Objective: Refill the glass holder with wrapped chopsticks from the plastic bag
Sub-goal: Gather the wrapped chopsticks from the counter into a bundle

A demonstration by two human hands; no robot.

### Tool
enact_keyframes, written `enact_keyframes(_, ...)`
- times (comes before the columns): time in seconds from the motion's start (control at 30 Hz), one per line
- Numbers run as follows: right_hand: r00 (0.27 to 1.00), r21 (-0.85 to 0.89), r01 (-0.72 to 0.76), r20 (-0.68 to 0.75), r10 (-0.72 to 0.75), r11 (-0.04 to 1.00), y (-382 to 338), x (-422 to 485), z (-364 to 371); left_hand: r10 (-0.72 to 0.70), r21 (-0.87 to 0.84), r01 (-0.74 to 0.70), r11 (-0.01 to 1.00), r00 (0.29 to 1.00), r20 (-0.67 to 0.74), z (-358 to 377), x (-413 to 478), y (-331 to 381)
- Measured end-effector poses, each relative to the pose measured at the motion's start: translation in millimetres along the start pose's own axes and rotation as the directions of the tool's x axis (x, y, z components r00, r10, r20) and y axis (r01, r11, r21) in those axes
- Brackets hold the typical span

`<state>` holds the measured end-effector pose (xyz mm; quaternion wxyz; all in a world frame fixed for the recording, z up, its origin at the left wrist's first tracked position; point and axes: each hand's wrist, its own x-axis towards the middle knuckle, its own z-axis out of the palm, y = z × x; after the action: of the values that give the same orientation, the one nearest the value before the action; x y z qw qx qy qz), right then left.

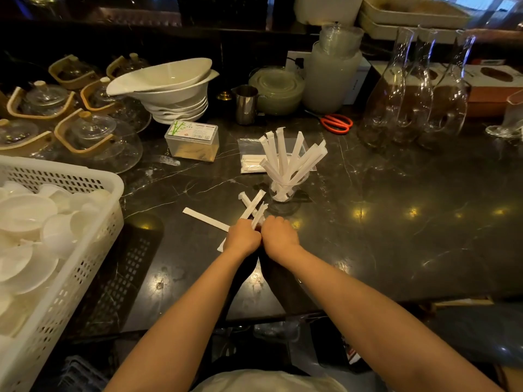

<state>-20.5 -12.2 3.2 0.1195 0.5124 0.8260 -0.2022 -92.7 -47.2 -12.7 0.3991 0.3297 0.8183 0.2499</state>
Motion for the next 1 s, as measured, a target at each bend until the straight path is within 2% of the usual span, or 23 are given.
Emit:
enact_keyframes(0.13,1.000,-0.010,0.012,-0.001,-0.012,1.000,-0.3,-1.1,1.5,0.016,-0.035,-0.016,0.999,1.000,0.007,0.2,2.9,-2.2)
enact_keyframes(0.3,0.999,0.064,-0.026,0.040,0.023,0.998,2.4,0.4,-1.4,0.013,-0.113,-0.009,0.994,0.999,0.033,-0.3,4.6,-3.9)
enact_keyframes(0.53,0.993,0.178,-0.101,0.072,0.089,0.979,11.6,4.5,-15.7,-0.041,-0.204,0.046,0.978,0.999,0.030,-0.4,8.5,-2.9)
enact_keyframes(0.63,0.989,0.154,-0.117,0.109,0.101,0.981,18.8,6.1,-27.0,-0.069,-0.268,0.075,0.960,0.997,0.034,-1.3,11.3,-3.8)
enact_keyframes(0.83,0.988,0.144,-0.088,0.137,0.068,0.986,30.7,9.5,-46.3,-0.078,-0.391,0.090,0.916,0.996,0.047,-7.0,9.0,0.8)
enact_keyframes(1.0,0.997,0.270,0.008,0.076,-0.030,0.963,34.0,2.9,-64.4,0.002,-0.495,0.018,0.868,0.999,0.039,-14.1,1.9,10.5)
